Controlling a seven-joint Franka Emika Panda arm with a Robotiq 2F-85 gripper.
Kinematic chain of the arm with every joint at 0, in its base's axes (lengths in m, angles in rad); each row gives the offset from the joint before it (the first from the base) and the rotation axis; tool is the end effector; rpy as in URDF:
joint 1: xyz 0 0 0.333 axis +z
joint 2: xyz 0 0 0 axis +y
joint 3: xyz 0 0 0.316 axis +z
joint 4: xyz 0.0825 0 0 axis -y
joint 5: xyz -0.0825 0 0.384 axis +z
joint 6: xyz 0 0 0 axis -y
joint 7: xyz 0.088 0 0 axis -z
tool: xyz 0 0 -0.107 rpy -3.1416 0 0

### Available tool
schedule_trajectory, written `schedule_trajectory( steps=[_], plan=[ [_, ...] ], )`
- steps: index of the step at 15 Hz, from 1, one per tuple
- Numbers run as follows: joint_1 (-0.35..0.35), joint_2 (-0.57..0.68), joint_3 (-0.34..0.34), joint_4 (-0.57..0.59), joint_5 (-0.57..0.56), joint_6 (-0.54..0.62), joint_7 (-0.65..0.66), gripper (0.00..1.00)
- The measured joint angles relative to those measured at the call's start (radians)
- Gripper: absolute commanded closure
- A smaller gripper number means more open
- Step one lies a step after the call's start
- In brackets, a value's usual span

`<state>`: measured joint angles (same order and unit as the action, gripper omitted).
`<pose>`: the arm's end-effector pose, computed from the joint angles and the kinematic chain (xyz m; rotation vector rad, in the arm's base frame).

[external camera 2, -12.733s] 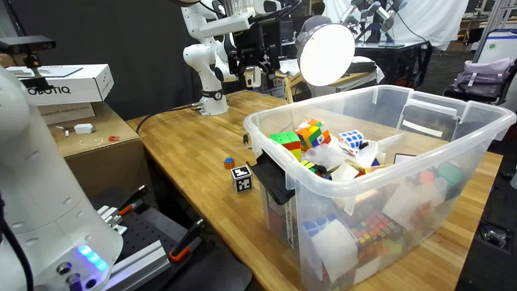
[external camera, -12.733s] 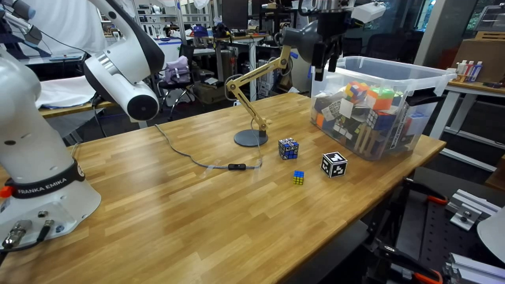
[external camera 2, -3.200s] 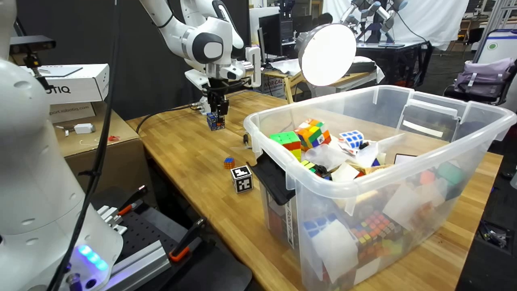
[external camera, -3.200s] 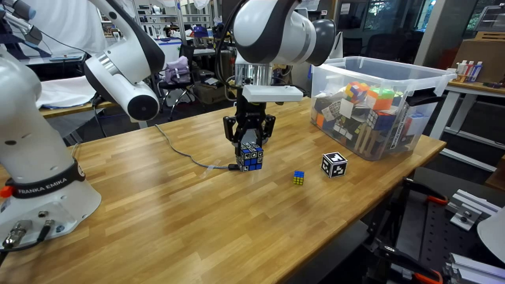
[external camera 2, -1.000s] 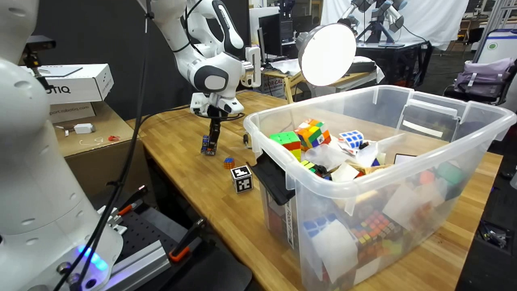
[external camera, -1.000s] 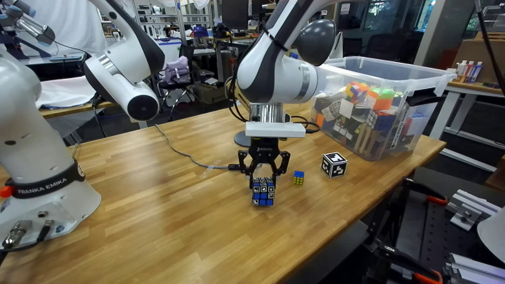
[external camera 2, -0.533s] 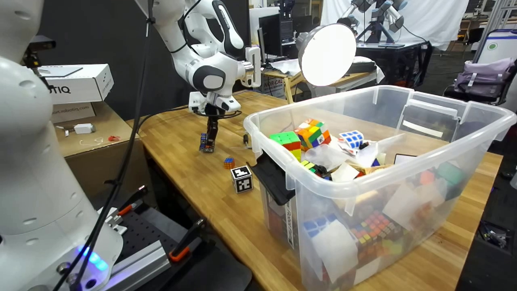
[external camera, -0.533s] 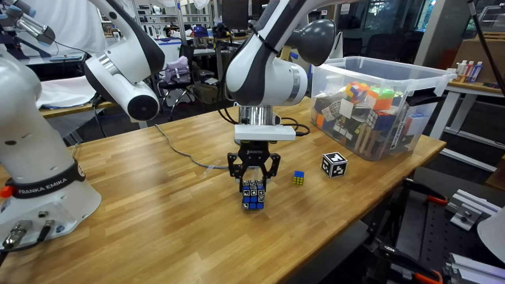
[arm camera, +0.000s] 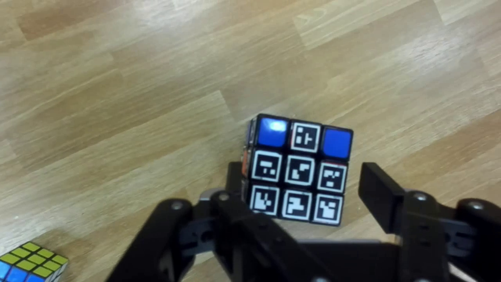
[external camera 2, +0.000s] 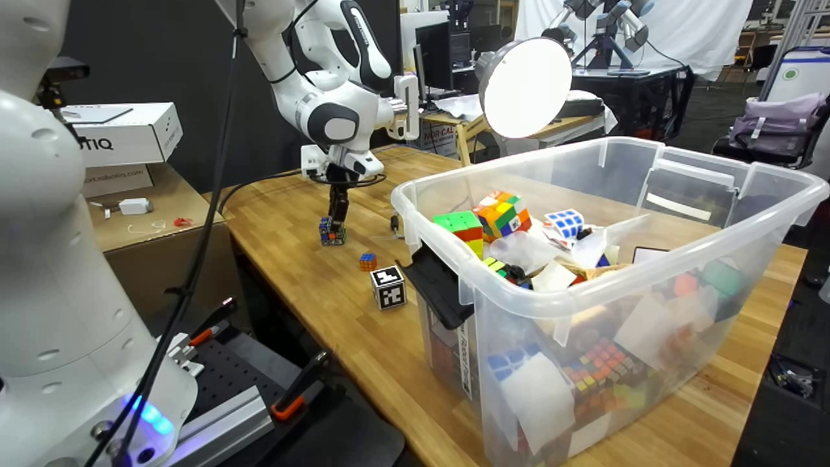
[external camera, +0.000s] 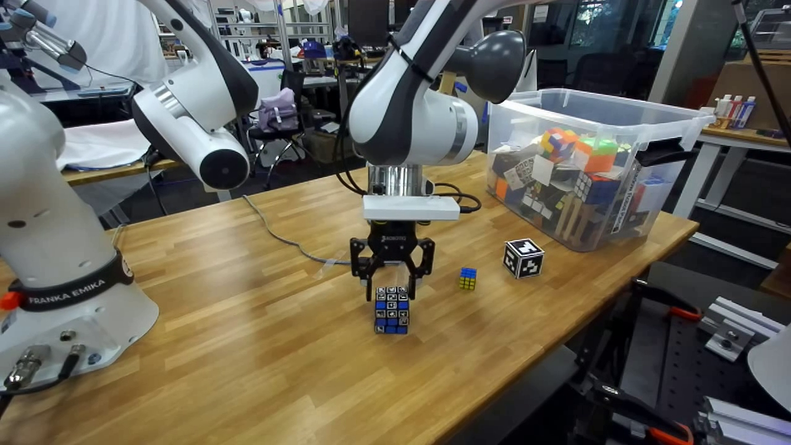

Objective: Move the lettered cube to the left

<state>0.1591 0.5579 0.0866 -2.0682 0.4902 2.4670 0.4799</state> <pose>0.5513 0.1385 0.1454 -2.7227 0.9244 0.3827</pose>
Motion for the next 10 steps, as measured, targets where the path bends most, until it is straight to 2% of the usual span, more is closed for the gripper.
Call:
schedule_trajectory(
  steps=[5,10],
  plan=[
    [-0.001,-0.012,0.033,0.010,0.004,0.001,-0.051,0.00],
    [-0.013,-0.119,0.053,-0.053,0.019,0.001,-0.128,0.00]
  ],
)
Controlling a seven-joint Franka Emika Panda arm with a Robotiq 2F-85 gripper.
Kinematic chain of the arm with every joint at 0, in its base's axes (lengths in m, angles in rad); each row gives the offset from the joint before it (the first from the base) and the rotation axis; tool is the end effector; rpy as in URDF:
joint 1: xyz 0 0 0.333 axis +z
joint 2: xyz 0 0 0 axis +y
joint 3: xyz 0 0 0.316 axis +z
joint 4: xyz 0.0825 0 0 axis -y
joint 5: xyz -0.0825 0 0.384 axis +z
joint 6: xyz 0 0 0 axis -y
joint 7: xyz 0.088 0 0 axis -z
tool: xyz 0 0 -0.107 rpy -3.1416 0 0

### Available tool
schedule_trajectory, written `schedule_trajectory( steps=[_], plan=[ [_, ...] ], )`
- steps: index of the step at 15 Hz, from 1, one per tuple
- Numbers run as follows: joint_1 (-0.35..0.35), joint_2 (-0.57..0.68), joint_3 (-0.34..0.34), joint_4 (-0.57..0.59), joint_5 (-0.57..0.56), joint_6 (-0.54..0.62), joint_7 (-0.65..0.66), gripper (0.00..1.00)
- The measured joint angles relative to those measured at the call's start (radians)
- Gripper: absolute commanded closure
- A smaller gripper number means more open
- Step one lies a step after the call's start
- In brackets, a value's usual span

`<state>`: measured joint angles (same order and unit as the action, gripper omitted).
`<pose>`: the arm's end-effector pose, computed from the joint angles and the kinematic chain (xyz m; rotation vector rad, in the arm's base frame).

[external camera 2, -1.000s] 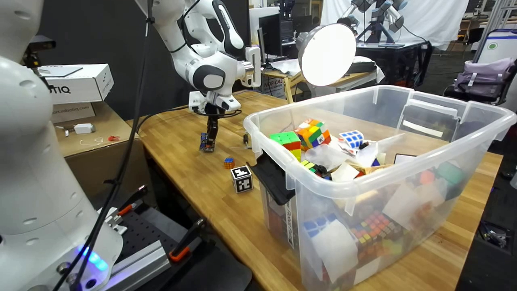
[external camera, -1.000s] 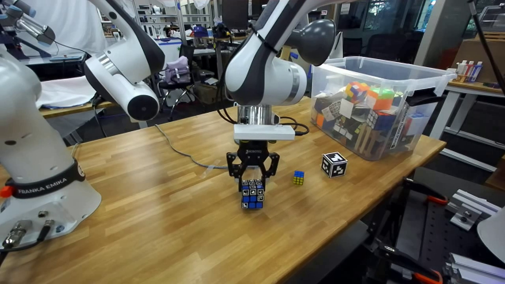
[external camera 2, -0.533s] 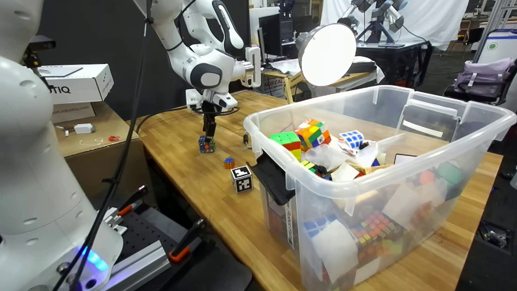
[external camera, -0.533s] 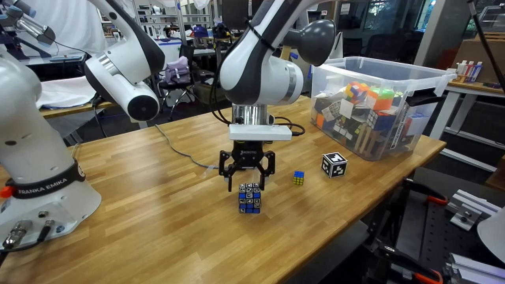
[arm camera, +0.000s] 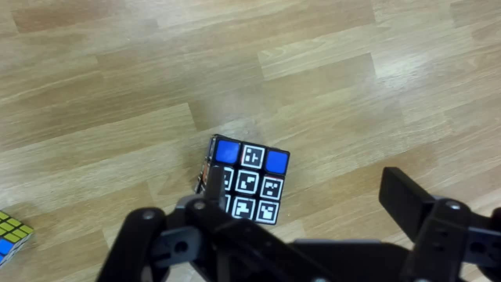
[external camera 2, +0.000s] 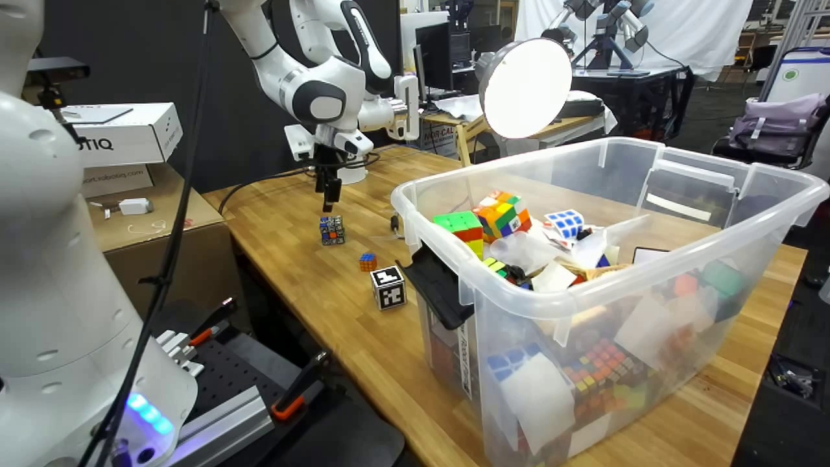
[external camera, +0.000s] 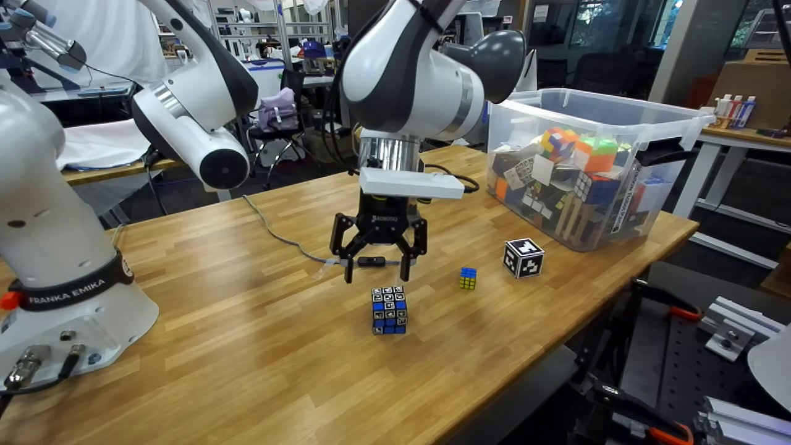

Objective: Move the lettered cube to the left

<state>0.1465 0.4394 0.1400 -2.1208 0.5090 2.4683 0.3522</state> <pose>0.5441 0.1600 0.1958 -2.7338 0.6881 0.2888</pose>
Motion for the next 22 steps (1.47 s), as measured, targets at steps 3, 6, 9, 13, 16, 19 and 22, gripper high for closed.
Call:
schedule_trajectory(
  steps=[3,6,9,13,16,19,22],
  plan=[
    [-0.015,-0.097,0.001,-0.086,0.008,-0.001,-0.052,0.00],
    [-0.042,-0.224,0.000,-0.211,0.014,-0.014,-0.124,0.00],
    [-0.075,-0.403,-0.015,-0.371,0.020,-0.087,-0.222,0.00],
    [-0.099,-0.673,-0.095,-0.576,0.012,-0.238,-0.342,0.00],
    [-0.117,-0.830,-0.170,-0.670,-0.013,-0.343,-0.397,0.00],
    [-0.128,-0.885,-0.219,-0.668,-0.026,-0.413,-0.416,0.00],
    [-0.127,-0.880,-0.220,-0.668,-0.026,-0.417,-0.417,0.00]
  ],
)
